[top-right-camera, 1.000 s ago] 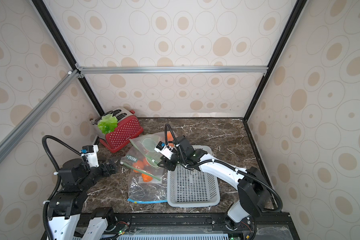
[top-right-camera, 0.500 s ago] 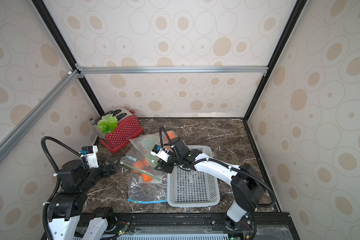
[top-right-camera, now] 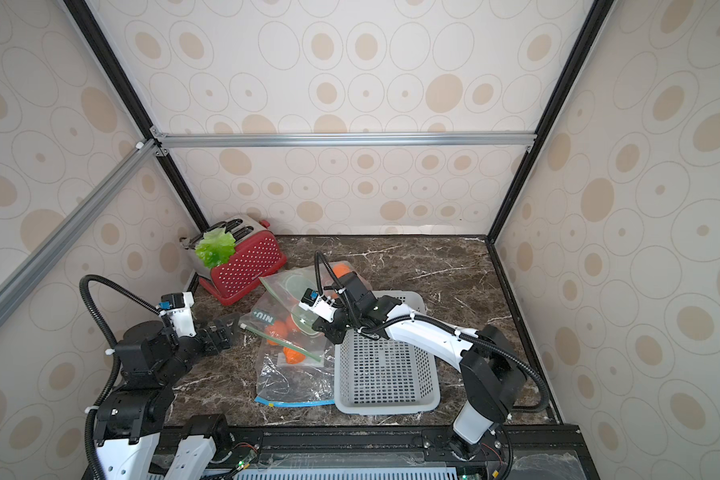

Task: Open the zip-top bag and take out the orange
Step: Pick up the zipper food storage bag at the center of the board, then move the zipper food storage bag to the center of the board.

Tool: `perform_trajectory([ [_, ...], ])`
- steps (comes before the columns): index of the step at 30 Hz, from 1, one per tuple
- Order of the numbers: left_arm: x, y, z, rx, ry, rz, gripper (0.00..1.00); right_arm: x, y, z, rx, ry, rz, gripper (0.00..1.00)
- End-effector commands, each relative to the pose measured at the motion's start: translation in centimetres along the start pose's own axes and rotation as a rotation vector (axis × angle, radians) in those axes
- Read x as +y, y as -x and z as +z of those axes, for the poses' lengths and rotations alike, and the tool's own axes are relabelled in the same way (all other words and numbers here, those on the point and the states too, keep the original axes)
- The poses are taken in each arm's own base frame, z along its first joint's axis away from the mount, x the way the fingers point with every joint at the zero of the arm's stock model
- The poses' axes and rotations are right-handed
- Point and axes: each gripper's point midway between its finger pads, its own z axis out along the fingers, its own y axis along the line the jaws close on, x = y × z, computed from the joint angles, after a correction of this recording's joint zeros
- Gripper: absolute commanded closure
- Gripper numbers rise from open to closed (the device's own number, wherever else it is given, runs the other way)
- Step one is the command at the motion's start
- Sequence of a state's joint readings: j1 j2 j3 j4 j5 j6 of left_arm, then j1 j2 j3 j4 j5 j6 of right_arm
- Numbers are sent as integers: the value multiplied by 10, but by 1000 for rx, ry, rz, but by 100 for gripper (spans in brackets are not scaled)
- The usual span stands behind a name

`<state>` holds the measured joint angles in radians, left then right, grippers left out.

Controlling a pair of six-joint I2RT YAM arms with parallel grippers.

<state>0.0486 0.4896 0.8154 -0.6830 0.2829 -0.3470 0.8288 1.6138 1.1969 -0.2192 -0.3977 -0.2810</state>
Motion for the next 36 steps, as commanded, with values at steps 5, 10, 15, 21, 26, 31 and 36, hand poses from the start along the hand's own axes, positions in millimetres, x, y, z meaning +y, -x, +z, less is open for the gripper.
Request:
perform_trajectory([
  [5, -8, 16, 7, 14, -31, 14, 7, -54, 50, -49, -94, -210, -100, 100],
  [10, -23, 36, 13, 37, -88, 6, 10, -112, 86, -85, -203, -333, -32, 100],
  [15, -52, 8, 19, 153, -284, -98, 16, -160, 123, -108, -271, -433, 30, 100],
  [21, -75, -44, 35, 255, -439, -225, 25, -198, 171, -141, -380, -483, 32, 100],
  [26, -88, -94, 61, 417, -399, -196, 35, -193, 215, -177, -478, -497, -20, 100],
  [31, -82, -120, 78, 455, -349, -199, 37, -178, 250, -218, -563, -506, -51, 100],
  [36, -74, -160, 97, 530, -320, -240, 41, -153, 283, -265, -667, -497, -72, 100],
])
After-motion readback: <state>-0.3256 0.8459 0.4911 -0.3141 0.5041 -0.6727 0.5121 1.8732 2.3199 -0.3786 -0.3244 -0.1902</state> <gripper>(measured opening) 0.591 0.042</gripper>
